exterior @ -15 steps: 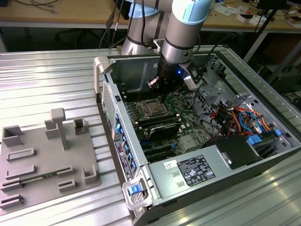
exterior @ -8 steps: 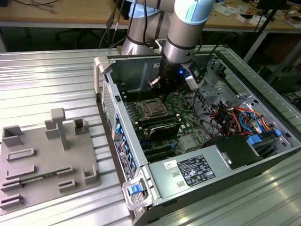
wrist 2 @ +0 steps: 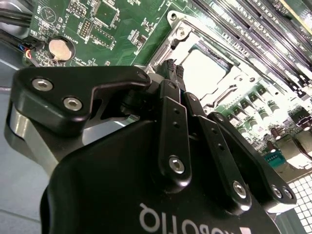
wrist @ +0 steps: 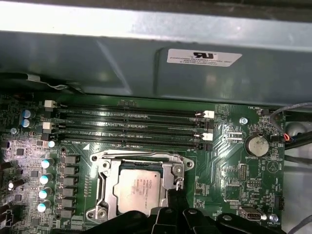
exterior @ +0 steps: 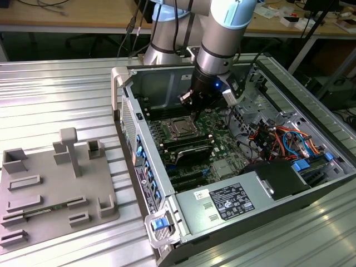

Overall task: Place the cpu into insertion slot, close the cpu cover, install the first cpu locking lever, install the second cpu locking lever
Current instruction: 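Install the second cpu locking lever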

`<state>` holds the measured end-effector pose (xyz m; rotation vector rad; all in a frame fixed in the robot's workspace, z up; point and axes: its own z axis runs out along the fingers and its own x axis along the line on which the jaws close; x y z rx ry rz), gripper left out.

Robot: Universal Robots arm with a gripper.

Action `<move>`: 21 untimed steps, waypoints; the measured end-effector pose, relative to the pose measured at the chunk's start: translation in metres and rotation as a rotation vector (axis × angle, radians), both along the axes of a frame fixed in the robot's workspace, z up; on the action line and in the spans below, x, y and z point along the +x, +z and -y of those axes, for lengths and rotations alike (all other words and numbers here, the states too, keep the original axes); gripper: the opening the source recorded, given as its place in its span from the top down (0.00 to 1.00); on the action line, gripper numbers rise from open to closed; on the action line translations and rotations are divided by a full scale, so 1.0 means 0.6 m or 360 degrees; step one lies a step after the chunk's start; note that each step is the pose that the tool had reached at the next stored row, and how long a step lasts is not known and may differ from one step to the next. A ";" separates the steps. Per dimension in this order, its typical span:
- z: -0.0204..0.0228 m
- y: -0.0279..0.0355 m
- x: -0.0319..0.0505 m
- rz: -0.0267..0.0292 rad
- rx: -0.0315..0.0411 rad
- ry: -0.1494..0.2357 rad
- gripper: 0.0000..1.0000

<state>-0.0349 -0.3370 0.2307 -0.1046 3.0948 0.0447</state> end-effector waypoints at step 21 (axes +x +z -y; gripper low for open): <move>0.0622 0.015 -0.009 -0.00001 0.0000 0.0000 0.89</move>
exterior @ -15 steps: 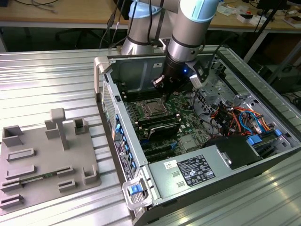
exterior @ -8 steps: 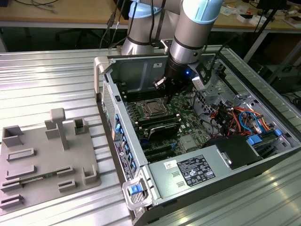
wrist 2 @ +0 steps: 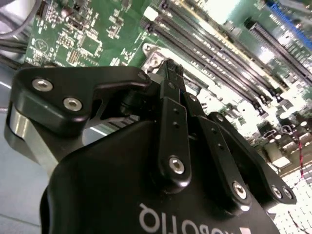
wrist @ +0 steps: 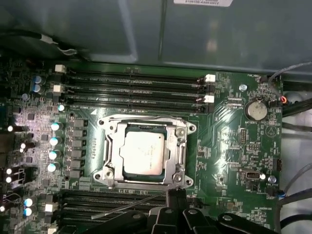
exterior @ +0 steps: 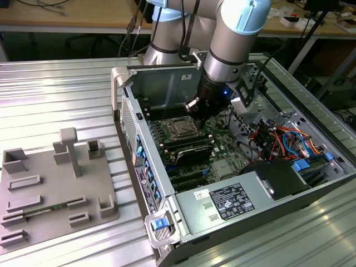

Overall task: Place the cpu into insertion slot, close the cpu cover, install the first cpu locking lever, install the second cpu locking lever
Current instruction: 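Install the second cpu locking lever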

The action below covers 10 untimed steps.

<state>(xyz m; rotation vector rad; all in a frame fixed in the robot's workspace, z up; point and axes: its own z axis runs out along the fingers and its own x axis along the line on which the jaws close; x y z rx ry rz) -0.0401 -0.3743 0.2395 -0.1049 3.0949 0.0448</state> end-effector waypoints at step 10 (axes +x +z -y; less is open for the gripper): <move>0.0190 -0.001 -0.030 0.00000 0.0000 0.0000 0.89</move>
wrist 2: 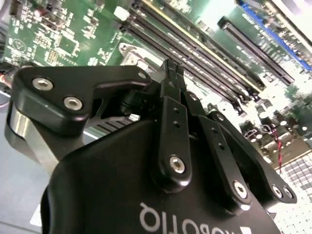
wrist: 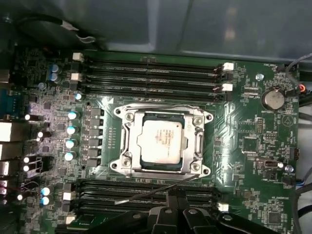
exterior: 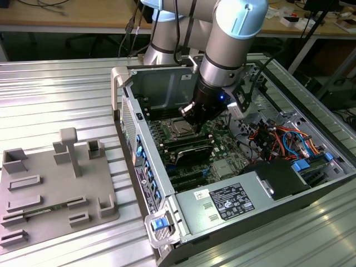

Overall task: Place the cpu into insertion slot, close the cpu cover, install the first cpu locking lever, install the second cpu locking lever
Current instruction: 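Install the second cpu locking lever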

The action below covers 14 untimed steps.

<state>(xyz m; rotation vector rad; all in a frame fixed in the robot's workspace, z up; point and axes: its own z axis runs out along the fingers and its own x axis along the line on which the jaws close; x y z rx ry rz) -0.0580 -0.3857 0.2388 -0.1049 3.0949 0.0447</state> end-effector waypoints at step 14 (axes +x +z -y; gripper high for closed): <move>0.0002 -0.006 -0.048 0.00002 0.0006 0.0000 0.89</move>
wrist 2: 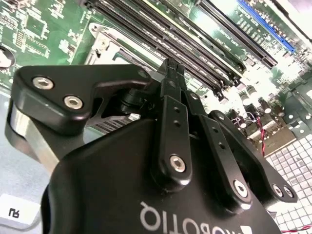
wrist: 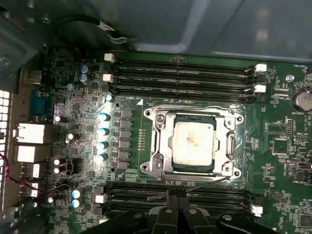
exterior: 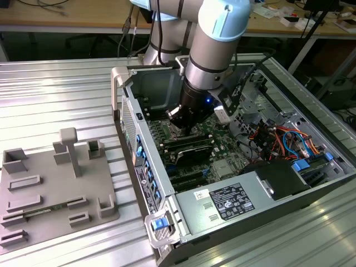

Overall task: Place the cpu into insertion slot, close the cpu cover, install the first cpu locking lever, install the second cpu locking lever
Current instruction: 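Install the second cpu locking lever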

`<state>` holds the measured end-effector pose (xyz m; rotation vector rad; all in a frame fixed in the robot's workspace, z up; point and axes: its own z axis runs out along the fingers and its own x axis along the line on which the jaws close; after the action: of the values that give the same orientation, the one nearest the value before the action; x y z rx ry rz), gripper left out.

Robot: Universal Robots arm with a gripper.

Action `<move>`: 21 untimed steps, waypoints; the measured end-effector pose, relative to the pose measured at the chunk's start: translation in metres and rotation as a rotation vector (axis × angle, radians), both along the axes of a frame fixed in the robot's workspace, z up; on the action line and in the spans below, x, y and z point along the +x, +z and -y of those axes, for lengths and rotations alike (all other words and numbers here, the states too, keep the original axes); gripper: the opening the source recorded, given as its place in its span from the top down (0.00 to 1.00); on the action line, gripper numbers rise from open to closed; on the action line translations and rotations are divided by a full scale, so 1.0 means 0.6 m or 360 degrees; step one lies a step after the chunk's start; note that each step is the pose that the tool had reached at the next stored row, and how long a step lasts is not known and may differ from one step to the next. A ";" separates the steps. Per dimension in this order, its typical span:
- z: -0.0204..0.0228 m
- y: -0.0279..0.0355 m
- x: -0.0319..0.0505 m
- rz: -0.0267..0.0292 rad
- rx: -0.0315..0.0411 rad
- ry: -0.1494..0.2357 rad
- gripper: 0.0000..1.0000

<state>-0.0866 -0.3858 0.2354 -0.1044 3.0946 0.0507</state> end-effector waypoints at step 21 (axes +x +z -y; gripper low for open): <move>0.0005 -0.032 -0.032 -0.00005 0.0055 0.0000 0.89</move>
<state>-0.1057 -0.3861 0.2163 -0.1033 3.0925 0.1037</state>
